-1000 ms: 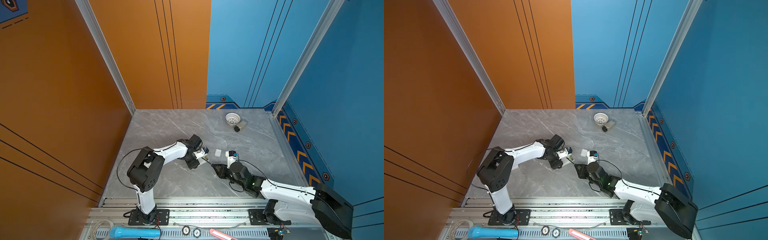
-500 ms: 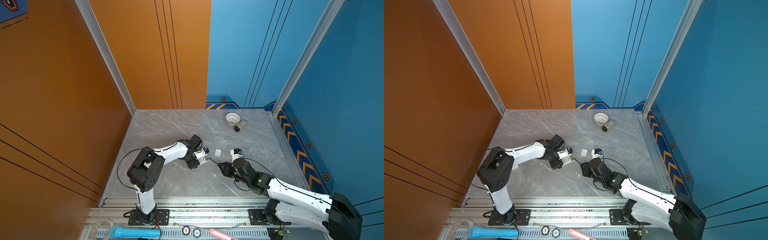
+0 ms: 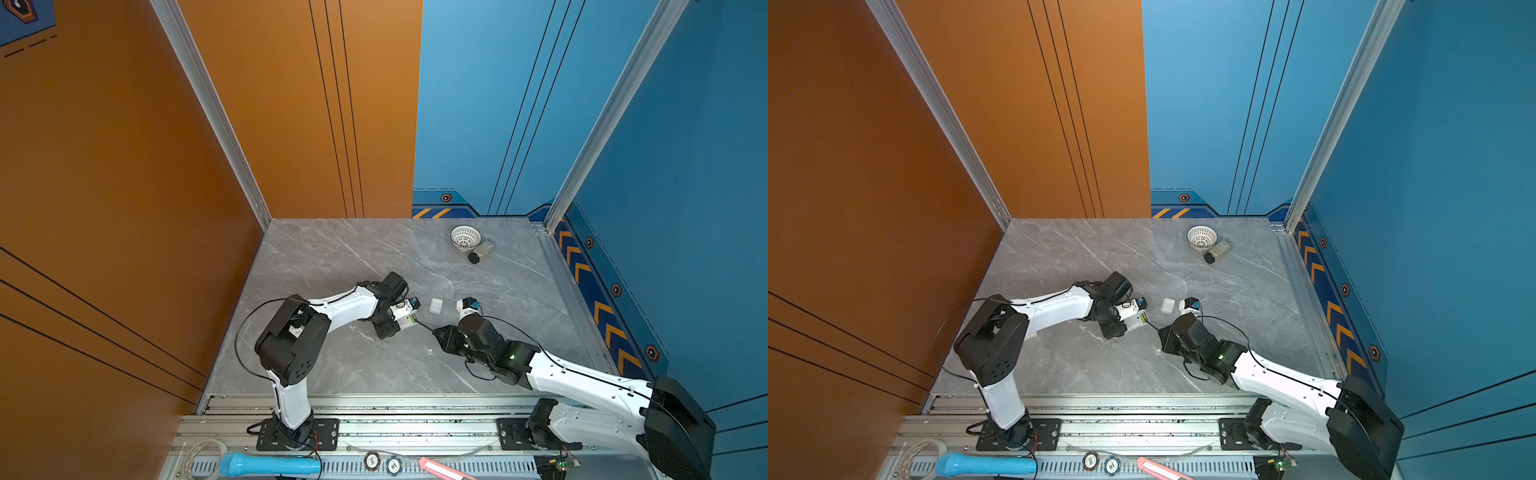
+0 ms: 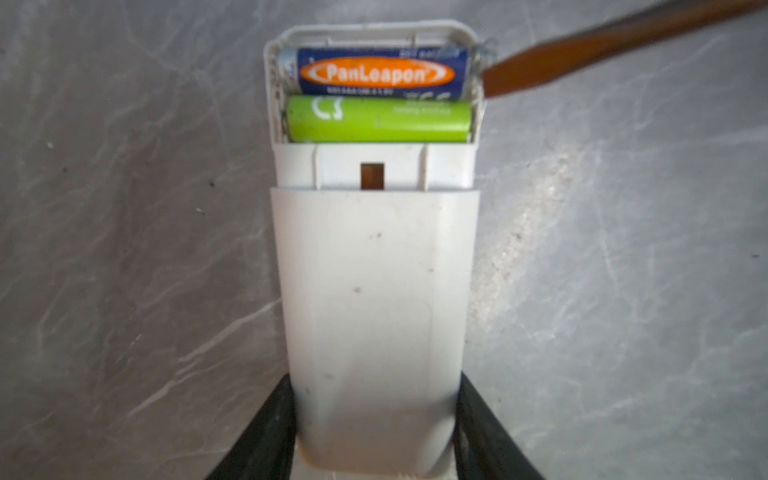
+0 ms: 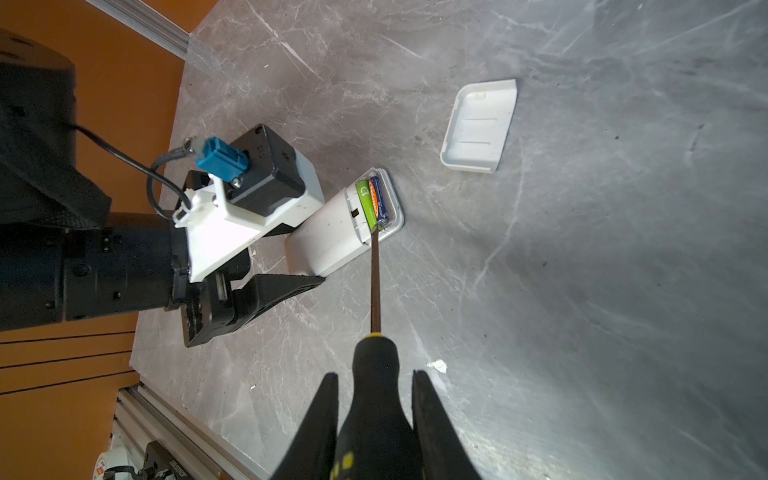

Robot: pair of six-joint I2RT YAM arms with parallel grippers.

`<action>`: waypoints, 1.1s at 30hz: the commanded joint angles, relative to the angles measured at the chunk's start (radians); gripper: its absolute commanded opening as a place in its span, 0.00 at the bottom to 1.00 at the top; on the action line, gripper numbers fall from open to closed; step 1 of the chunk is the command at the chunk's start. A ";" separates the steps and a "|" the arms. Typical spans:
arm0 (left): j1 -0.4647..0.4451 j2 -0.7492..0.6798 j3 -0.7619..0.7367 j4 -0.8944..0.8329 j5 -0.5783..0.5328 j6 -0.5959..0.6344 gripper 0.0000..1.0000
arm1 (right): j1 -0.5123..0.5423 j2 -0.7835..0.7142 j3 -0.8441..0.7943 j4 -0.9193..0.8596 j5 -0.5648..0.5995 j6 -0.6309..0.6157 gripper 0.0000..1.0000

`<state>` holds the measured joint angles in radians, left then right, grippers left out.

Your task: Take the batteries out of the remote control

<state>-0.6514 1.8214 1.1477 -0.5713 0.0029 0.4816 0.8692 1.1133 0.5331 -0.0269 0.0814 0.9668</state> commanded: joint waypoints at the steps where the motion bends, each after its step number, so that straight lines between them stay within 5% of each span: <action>1: -0.020 -0.002 -0.019 0.058 0.008 0.017 0.00 | -0.009 0.012 0.029 0.001 0.003 0.012 0.00; 33: -0.029 -0.013 -0.018 0.063 0.040 0.030 0.00 | -0.009 0.092 -0.005 0.119 0.063 0.011 0.00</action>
<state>-0.6548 1.8194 1.1458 -0.5648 -0.0002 0.4847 0.8631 1.1629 0.5369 0.0025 0.0860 0.9710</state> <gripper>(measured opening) 0.534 0.267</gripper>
